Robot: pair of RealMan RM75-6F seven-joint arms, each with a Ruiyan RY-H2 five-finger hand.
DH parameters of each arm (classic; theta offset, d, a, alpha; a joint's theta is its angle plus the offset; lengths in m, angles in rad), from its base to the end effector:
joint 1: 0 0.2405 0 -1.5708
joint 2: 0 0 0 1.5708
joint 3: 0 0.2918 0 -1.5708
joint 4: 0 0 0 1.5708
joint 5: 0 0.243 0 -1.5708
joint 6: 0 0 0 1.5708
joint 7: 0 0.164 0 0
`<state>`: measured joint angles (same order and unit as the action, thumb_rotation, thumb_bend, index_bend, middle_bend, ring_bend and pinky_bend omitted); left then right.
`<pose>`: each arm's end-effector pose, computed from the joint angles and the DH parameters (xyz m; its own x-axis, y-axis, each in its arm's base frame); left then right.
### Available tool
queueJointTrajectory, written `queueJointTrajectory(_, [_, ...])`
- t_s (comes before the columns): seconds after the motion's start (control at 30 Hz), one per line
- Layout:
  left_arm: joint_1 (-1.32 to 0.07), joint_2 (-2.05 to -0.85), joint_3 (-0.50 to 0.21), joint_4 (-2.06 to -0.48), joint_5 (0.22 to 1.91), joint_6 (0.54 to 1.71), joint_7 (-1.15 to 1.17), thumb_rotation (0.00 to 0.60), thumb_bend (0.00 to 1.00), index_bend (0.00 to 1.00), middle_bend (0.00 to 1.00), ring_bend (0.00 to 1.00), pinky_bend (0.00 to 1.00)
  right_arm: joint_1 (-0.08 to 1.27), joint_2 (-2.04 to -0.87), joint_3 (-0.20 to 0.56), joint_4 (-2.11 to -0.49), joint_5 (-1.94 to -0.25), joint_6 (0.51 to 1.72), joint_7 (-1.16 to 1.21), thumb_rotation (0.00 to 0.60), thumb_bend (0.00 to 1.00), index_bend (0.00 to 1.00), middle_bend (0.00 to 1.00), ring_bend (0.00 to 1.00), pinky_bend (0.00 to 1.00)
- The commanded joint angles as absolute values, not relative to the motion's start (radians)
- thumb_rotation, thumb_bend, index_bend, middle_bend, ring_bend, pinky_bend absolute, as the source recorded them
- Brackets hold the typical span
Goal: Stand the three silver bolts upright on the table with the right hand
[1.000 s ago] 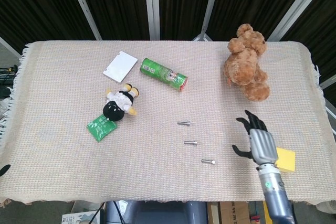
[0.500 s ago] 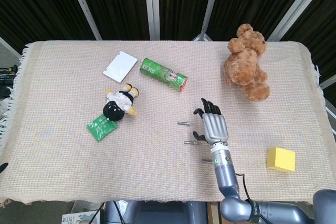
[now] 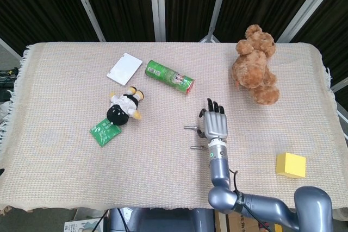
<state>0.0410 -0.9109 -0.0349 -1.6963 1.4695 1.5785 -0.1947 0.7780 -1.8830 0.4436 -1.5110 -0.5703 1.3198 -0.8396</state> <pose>-0.3711 0.1564 0.2244 0.3359 -0.0465 0.9407 0.9363 0.1252 -0.3282 -0.1162 -0.3891 -0.0969 0.2761 -0.2564 0.9263 -0.9441 0.1082 0.3114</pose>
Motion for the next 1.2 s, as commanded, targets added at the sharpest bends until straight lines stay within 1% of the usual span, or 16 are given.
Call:
queueJointTrajectory(0.03, [0.04,-0.911,-0.036,-1.696,1.467,1.577,-0.193,0.6,0.09,0.11,0.05,0.03,0.1,0.794,-1.899,0.449,-1.493,-0.565,1.312,-0.829,0.6,0.25,0.47,0.0,0.05,0.11])
queueJointTrajectory(0.3, [0.035,-0.913,-0.037,-1.699,1.461,1.562,-0.187,0.6,0.09,0.11,0.05,0.03,0.1,0.825,-1.927,0.449,-1.486,-0.567,1.318,-0.839,0.6,0.25,0.47,0.0,0.05,0.11])
queueJointTrajectory(0.47, [0.037,-0.909,-0.041,-1.697,1.45,1.56,-0.199,0.6,0.09,0.11,0.05,0.03,0.1,0.859,-1.969,0.462,-1.436,-0.551,1.317,-0.852,0.6,0.25,0.47,0.0,0.05,0.11])
queueJointTrajectory(0.67, [0.038,-0.905,-0.044,-1.695,1.442,1.557,-0.211,0.6,0.09,0.11,0.05,0.03,0.1,0.876,-1.992,0.474,-1.387,-0.54,1.299,-0.838,0.6,0.25,0.51,0.0,0.05,0.11])
queueJointTrajectory(0.87, [0.041,-0.901,-0.045,-1.692,1.438,1.556,-0.229,0.6,0.09,0.11,0.05,0.03,0.1,0.879,-2.006,0.467,-1.365,-0.54,1.29,-0.829,0.6,0.25,0.55,0.0,0.05,0.11])
queueJointTrajectory(1.2, [0.043,-0.897,-0.049,-1.687,1.427,1.552,-0.245,0.6,0.09,0.11,0.05,0.03,0.1,0.887,-2.031,0.465,-1.316,-0.538,1.271,-0.817,0.6,0.25,0.57,0.0,0.05,0.11])
